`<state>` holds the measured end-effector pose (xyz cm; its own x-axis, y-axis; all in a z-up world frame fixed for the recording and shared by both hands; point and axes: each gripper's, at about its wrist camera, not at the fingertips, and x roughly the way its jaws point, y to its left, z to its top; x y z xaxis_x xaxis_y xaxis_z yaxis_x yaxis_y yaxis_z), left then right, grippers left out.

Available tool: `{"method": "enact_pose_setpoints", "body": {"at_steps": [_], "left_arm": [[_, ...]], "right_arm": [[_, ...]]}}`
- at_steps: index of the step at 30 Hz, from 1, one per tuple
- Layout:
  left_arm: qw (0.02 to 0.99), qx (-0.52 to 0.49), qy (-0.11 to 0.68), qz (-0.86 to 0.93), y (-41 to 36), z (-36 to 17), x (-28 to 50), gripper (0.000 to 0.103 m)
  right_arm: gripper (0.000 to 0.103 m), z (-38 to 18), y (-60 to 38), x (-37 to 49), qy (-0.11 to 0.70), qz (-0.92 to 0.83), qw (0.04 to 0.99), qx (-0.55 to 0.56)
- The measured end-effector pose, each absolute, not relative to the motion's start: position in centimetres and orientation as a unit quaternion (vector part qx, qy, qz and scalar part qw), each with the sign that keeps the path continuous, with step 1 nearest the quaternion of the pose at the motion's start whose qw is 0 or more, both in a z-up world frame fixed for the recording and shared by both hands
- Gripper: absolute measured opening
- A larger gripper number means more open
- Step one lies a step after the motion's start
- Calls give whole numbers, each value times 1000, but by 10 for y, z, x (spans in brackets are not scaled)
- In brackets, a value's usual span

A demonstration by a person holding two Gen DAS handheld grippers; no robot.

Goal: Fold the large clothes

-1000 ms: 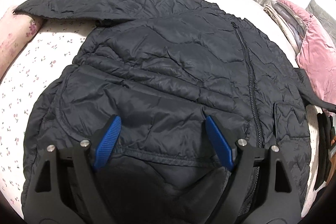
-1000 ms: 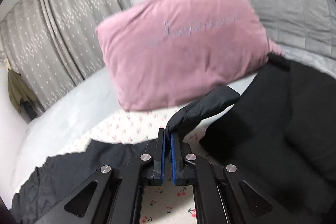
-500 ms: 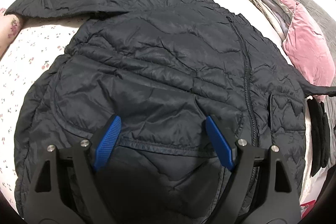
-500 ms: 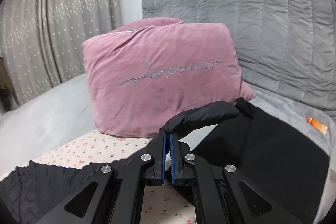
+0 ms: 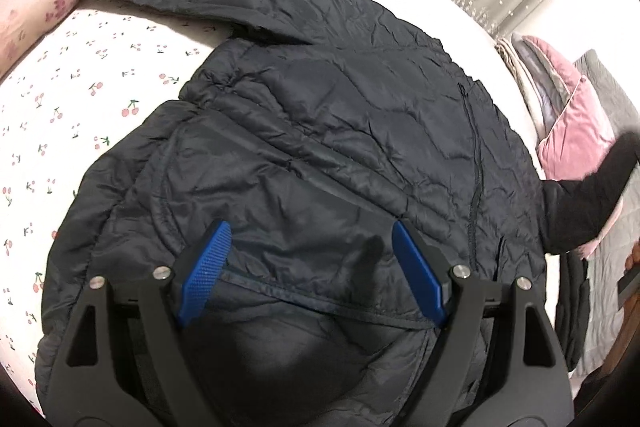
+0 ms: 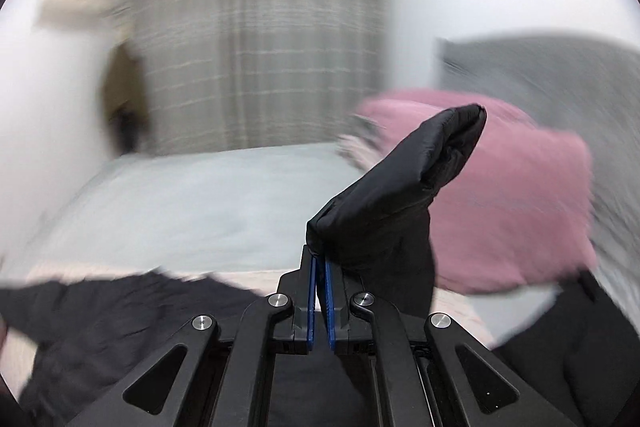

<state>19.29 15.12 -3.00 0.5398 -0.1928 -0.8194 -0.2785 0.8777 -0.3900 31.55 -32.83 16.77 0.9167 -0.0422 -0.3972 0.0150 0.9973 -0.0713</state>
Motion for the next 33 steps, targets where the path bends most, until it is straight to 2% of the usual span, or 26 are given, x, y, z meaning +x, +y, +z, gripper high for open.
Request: {"method": "enact_pose_setpoints", "body": {"at_steps": [4, 8, 12, 15, 20, 23, 27, 33], "left_arm": [[837, -264, 478, 28, 157, -30, 194, 83], [832, -273, 482, 25, 159, -32, 198, 83], [829, -281, 482, 20, 163, -32, 200, 83], [827, -287, 484, 17, 164, -31, 199, 83], [824, -294, 483, 17, 165, -31, 201, 83], [825, -292, 483, 17, 165, -31, 202, 83], [828, -286, 482, 21, 167, -31, 202, 83], [826, -297, 478, 32, 178, -31, 202, 83]], "right_arm": [[5, 141, -224, 328, 230, 57, 967, -96], [5, 80, -137, 353, 294, 89, 940, -148], [7, 14, -99, 373, 375, 114, 903, -176], [17, -26, -93, 380, 423, 113, 877, -198], [58, -38, -107, 366, 438, 157, 876, -125], [70, -29, -107, 356, 432, 203, 876, -70], [72, -38, -108, 351, 458, 182, 868, -61], [72, -18, -153, 308, 472, 162, 867, -13]]}}
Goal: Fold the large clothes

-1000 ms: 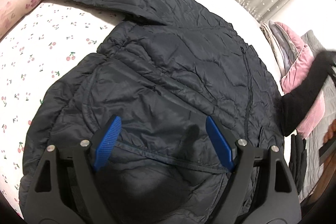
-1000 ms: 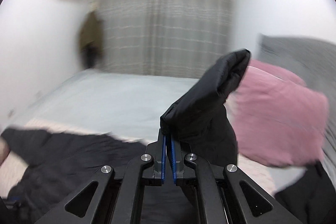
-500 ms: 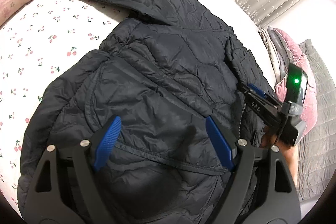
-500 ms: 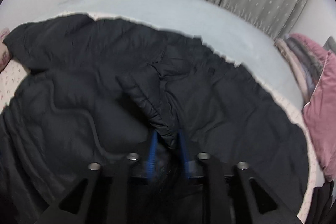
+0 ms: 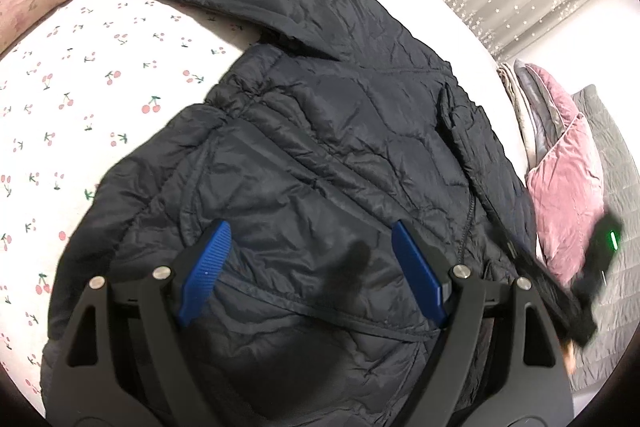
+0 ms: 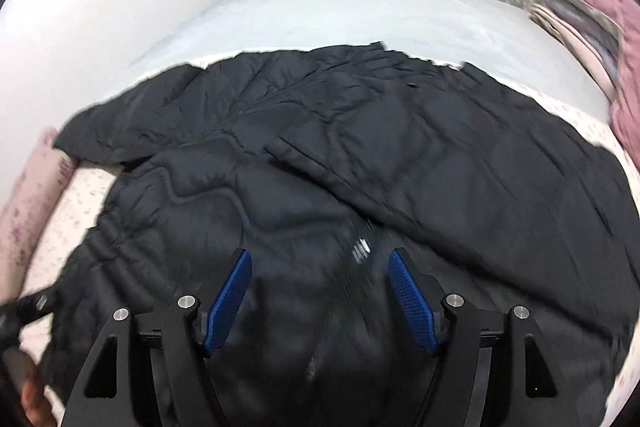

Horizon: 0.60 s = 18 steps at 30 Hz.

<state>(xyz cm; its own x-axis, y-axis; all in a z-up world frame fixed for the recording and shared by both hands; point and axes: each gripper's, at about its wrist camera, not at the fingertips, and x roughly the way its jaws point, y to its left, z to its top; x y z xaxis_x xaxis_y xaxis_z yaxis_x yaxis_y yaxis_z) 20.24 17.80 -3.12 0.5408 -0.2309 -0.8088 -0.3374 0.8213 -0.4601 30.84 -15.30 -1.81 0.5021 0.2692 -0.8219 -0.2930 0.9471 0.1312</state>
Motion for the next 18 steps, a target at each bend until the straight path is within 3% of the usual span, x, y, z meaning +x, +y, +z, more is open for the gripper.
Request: {"method": "enact_pose_setpoints", "body": {"at_steps": [8, 13, 18], "left_arm": [[828, -295, 474, 56, 194, -28, 202, 83], [832, -300, 455, 101, 233, -18, 199, 83], [828, -314, 436, 160, 289, -7, 213, 83]], "right_arm": [[74, -7, -207, 208, 533, 167, 826, 77], [80, -11, -227, 175, 481, 181, 851, 110], [80, -28, -240, 187, 483, 170, 853, 101]]}}
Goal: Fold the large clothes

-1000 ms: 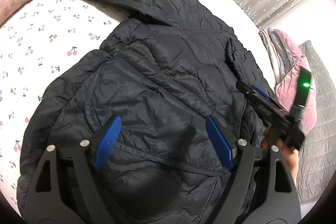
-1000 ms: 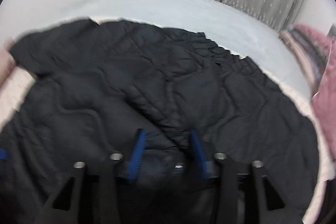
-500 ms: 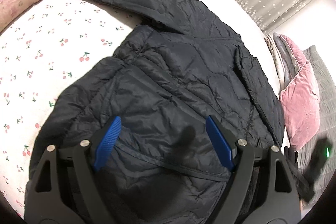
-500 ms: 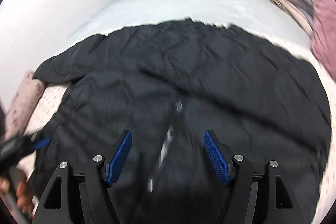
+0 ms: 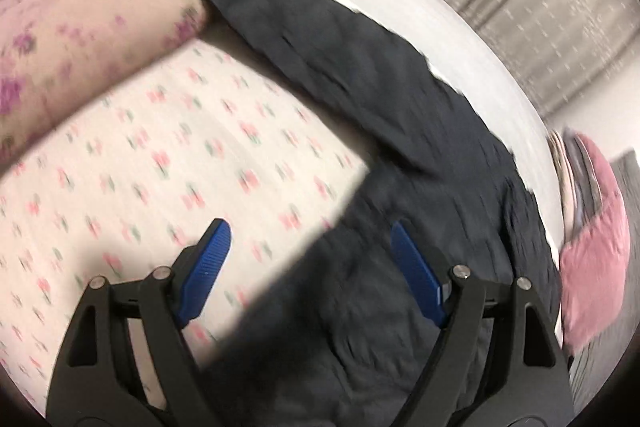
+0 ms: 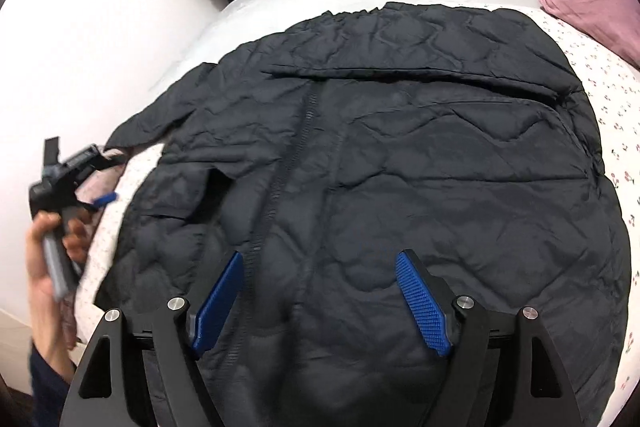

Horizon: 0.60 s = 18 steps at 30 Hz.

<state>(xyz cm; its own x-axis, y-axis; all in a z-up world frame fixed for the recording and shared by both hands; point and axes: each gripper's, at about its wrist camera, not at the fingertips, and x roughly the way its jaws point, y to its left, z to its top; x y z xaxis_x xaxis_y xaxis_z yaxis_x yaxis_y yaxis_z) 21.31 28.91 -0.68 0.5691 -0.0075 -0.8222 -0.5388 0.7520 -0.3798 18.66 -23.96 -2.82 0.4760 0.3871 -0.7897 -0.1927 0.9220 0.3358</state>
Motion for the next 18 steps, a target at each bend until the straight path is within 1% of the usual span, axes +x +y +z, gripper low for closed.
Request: {"method": "enact_pose_setpoints", "body": {"at_steps": [3, 12, 15, 18], "left_arm": [[827, -309, 432, 184, 320, 0, 235, 83], [809, -260, 431, 303, 423, 8, 308, 83], [799, -237, 439, 335, 444, -4, 327, 83], [798, -201, 438, 362, 445, -18, 339, 83]], "right_arm": [[80, -28, -249, 186, 480, 171, 853, 117], [80, -32, -254, 183, 480, 153, 857, 108], [80, -33, -252, 182, 479, 150, 859, 100], [80, -36, -250, 183, 480, 144, 861, 91]]}}
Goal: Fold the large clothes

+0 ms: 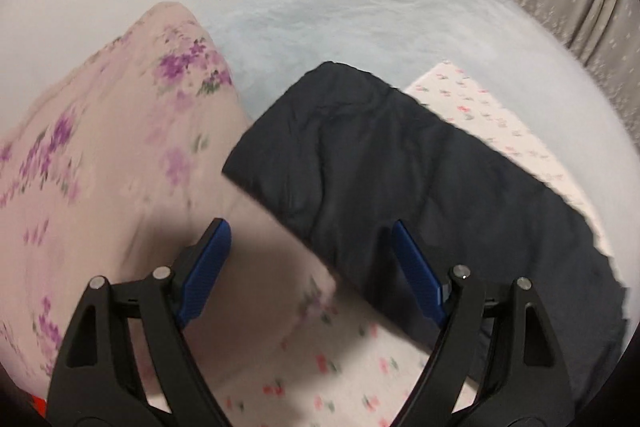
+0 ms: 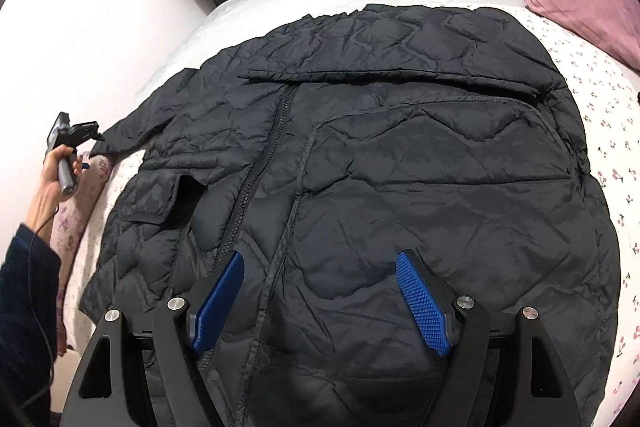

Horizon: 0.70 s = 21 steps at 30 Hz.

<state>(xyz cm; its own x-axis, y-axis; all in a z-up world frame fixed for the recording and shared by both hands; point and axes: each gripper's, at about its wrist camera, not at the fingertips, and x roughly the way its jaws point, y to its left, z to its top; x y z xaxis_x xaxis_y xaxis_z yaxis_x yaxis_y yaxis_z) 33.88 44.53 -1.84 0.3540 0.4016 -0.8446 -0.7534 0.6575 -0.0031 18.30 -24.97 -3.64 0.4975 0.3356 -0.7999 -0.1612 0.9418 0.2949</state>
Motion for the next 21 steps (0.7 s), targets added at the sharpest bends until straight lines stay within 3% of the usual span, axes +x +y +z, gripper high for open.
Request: {"method": "enact_pose_setpoints", "body": {"at_steps": [2, 4, 6, 7, 11, 21], "left_arm": [[808, -171, 425, 370, 435, -28, 340, 69], [814, -144, 423, 371, 426, -34, 339, 29], [823, -138, 418, 360, 423, -34, 334, 18], [828, -142, 413, 353, 423, -30, 330, 8], [838, -200, 395, 319, 428, -5, 311, 5], [909, -221, 273, 226, 381, 98, 273, 4]], "right_arm": [[80, -39, -249, 184, 483, 141, 860, 88], [80, -40, -247, 184, 484, 140, 859, 86], [80, -39, -246, 183, 481, 139, 862, 78], [80, -38, -245, 182, 480, 138, 863, 73], [80, -34, -242, 179, 473, 129, 871, 46], [80, -30, -263, 183, 476, 109, 868, 89]]}}
